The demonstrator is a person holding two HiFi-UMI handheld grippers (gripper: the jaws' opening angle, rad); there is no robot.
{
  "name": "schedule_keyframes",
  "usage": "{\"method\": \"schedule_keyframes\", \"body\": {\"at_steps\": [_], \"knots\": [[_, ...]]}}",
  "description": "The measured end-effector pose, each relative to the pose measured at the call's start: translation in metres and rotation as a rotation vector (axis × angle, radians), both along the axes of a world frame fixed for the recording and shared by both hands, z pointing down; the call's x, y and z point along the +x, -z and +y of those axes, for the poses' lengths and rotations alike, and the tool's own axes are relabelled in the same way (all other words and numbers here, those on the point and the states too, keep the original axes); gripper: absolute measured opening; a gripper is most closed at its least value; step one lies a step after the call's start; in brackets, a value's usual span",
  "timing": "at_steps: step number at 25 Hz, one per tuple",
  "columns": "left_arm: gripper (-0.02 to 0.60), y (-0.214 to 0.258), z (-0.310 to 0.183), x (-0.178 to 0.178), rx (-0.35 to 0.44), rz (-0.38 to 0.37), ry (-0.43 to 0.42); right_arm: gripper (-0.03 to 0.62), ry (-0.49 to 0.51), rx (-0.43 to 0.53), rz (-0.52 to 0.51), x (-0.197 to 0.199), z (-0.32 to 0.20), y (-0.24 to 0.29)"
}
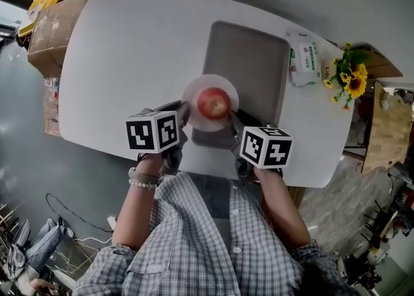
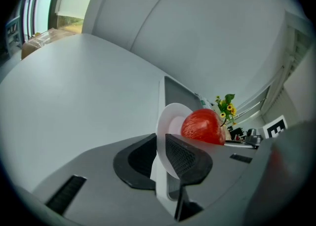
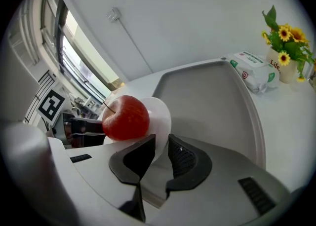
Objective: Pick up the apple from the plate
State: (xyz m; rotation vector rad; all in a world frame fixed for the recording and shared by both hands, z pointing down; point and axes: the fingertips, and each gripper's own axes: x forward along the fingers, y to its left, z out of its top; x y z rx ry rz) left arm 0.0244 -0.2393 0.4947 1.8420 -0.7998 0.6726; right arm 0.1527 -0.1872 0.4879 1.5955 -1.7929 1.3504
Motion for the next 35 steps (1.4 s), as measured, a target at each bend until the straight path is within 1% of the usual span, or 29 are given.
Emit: {"method": "schedule_keyframes", "body": {"at_steps": [14,18,21,26,28,31,35], "knots": [[0.06,-0.007,-0.013,-0.095,0.002,-0.036,0.164,0.087,0.186,-0.005,-0.002,-0.089,-0.034,-0.006],[0.06,-0.012,-0.013,-0.12,-0.012,-0.036,0.196,0.087,0.233,-0.013,0.004,-0.114,-0.04,-0.01],[0.06,-0.018,-0.011,-0.137,-0.026,-0.046,0.216,0.087,0.266,-0.029,0.027,-0.13,-0.042,-0.016],[0.06,-0.031,-0.008,-0.167,-0.037,-0.103,0.233,0.087,0.338,-0.08,0.059,-0.157,-0.041,-0.028],[0.06,-0.034,-0.01,-0.178,-0.041,-0.108,0.235,0.087,0.355,-0.104,0.07,-0.169,-0.04,-0.034],[0.06,-0.039,-0.012,-0.187,-0.049,-0.112,0.227,0.087,0.369,-0.135,0.103,-0.181,-0.039,-0.042],[0.06,-0.05,-0.012,-0.194,-0.057,-0.14,0.205,0.087,0.408,-0.194,0.142,-0.189,-0.033,-0.056]]}}
